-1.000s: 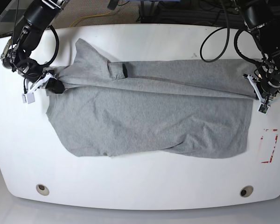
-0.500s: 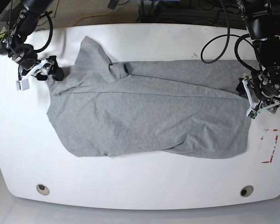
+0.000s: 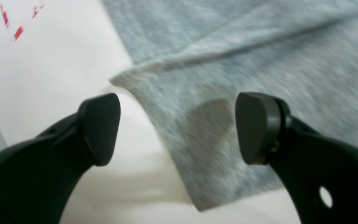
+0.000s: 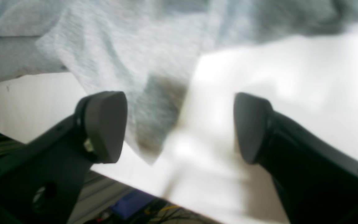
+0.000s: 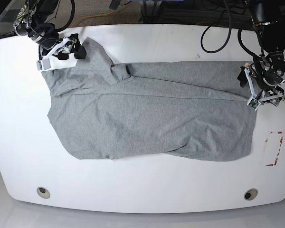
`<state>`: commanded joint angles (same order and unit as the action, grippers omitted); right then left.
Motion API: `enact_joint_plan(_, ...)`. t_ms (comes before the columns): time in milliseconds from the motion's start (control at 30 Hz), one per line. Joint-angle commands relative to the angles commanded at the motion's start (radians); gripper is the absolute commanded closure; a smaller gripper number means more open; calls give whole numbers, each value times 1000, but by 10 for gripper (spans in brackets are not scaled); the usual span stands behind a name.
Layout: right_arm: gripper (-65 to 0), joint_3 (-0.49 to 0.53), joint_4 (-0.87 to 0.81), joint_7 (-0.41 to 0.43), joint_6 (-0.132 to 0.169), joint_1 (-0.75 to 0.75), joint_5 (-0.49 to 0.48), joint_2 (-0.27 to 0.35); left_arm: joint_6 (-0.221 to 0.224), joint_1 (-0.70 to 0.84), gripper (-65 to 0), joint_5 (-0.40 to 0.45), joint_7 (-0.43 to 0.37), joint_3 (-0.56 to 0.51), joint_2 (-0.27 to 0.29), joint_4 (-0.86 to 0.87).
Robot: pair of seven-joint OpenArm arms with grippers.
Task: Fold the T-shirt properly
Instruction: 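Regrasp the shirt edge with both grippers and smooth it flat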
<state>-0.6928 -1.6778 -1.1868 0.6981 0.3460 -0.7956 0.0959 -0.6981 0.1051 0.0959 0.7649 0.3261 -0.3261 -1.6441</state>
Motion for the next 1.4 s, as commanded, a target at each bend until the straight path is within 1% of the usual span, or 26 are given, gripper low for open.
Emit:
enact_joint_plan(100, -515, 80, -2, 0, 0, 3, -2, -3, 0, 15, -517, 0, 0, 2, 17, 3)
enact_joint_plan(167, -509, 103, -2, 0, 0, 3, 3, -6, 0, 28, -497, 0, 0, 2, 20, 3)
enact_joint_plan(200, -495, 112, -2, 0, 0, 3, 5, -15, 0, 28, -487, 0, 0, 2, 21, 3)
enact_joint_plan(267, -415, 120, -2, 0, 0, 3, 5, -34, 0, 29, -468, 2, 0, 0, 38, 3)
enact_joint_plan(300, -373, 120, -2, 0, 0, 3, 5, -34, 0, 29, -463, 3, 0, 0, 43, 3)
enact_joint_plan(433, -75, 124, -3, 0, 0, 0, -3, -34, 0, 49, -458, 5, 0, 0, 43, 6)
enact_joint_plan(500, -8, 126, -12, 0, 0, 0, -3, -32, 0, 51, -458, 6, 0, 0, 44, 15)
enact_joint_plan(667, 0, 126, -130, -2, 0, 3, -5, -31, 0, 48, -458, 6, 0, 0, 41, 75)
enact_joint_plan(733, 0, 120, -193, -15, 0, 2, -5, -28, 0, 51, -458, 6, 0, 0, 41, 81)
enact_joint_plan(800, 0, 120, -238, -49, 0, -11, -5, 0, 0, 51, -458, 6, 0, 2, 41, 86)
enact_joint_plan(967, 0, 123, -244, -78, 0, -97, 5, 23, 0, 51, -458, 8, 0, 2, 40, 87)
enact_joint_plan(1067, 0, 126, -241, -78, 0, -144, 3, 63, 0, 51, -458, 8, 0, 2, 40, 86)
enact_joint_plan(1133, 0, 126, -209, -78, 0, -181, 3, 81, 0, 51, -458, 8, 0, 2, 40, 86)
enact_joint_plan(1167, 0, 126, -180, -78, 0, -204, 3, 97, 0, 51, -458, 8, 0, 2, 40, 86)
enact_joint_plan(1233, 0, 126, -103, -80, 0, -245, -2, 140, 0, 52, -458, 8, 0, 2, 23, 86)
enact_joint_plan(1333, 0, 126, 0, -81, 0, -288, -3, 181, 0, 64, -458, 8, 0, 2, 18, 86)
enact_joint_plan(1367, -14, 126, 43, -84, 0, -302, -3, 198, 0, 68, -458, 8, 0, 2, 18, 83)
enact_joint_plan(1400, -46, 126, 84, -84, 0, -316, -3, 215, 0, 69, -458, 8, 0, 2, 18, 80)
